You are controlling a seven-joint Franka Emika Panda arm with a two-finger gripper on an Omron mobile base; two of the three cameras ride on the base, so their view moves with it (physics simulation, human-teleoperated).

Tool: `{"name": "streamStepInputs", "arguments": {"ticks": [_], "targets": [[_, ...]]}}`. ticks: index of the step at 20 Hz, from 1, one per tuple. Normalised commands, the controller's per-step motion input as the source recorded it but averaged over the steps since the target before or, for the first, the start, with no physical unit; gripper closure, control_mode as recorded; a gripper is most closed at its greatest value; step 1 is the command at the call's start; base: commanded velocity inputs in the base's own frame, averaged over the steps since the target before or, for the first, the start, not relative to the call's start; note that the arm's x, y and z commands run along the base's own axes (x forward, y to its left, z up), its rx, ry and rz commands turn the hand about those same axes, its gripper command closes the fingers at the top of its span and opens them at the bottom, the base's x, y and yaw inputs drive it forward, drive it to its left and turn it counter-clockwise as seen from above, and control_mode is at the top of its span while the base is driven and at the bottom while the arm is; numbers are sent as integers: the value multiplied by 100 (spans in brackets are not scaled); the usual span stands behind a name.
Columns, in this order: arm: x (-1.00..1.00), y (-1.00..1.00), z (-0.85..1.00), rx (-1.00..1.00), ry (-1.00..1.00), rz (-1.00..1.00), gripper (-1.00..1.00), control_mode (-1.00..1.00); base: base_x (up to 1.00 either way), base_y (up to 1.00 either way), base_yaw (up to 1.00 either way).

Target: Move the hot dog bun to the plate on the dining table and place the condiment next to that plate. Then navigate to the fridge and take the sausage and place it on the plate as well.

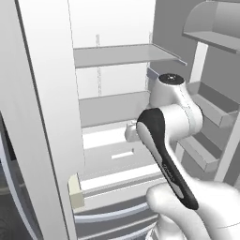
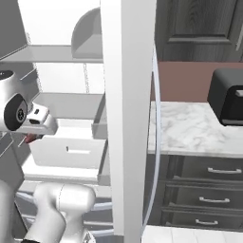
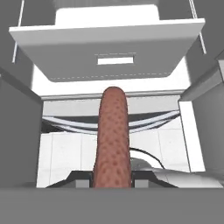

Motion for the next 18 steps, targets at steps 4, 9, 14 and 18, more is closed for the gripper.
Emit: {"name": "streamStepInputs", "arguments": {"ticks": [4, 9, 14, 18], "targets": [[0, 0, 0, 0, 0, 0, 100, 100, -100, -13, -14], [0, 0, 0, 0, 0, 0, 100, 100, -100, -3, -17], [0, 0, 0, 0, 0, 0, 100, 100, -100, 0, -31], [0, 0, 0, 0, 0, 0, 100, 100, -100, 0, -56]]}}
